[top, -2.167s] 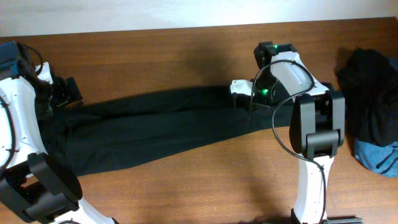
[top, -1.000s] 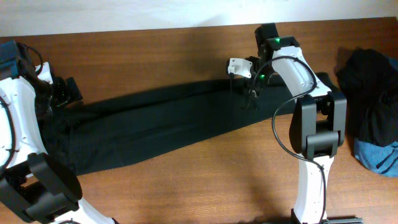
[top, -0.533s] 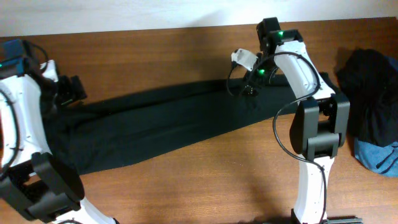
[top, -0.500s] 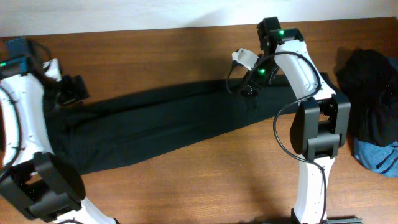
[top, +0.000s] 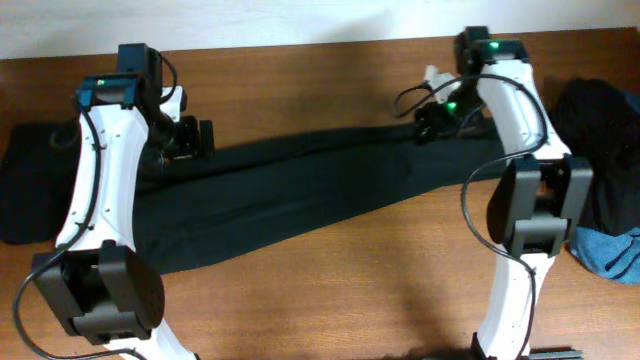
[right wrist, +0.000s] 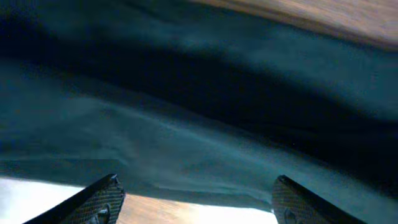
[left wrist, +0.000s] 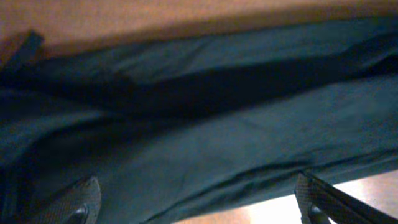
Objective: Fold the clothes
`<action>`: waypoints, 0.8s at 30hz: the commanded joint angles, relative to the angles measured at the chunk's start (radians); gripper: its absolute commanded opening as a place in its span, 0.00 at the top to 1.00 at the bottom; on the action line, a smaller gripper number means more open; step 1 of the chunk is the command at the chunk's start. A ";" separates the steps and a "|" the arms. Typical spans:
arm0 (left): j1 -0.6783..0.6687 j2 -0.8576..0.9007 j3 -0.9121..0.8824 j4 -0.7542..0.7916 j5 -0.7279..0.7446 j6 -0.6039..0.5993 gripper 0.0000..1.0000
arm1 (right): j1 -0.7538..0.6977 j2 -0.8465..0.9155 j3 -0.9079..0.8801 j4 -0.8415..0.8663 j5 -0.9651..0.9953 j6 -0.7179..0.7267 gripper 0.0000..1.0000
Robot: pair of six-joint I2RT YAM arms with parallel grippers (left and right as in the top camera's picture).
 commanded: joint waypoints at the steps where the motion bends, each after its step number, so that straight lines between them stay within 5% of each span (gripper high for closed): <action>1: 0.006 -0.018 -0.072 -0.003 -0.015 -0.025 0.01 | -0.015 -0.035 -0.047 0.021 0.009 0.064 0.20; 9: 0.039 -0.018 -0.303 0.117 -0.023 -0.055 0.01 | -0.023 -0.035 -0.155 0.117 0.009 0.052 0.27; 24: 0.285 -0.018 -0.465 0.228 -0.064 -0.077 0.01 | -0.052 -0.034 -0.440 0.346 0.121 0.053 0.22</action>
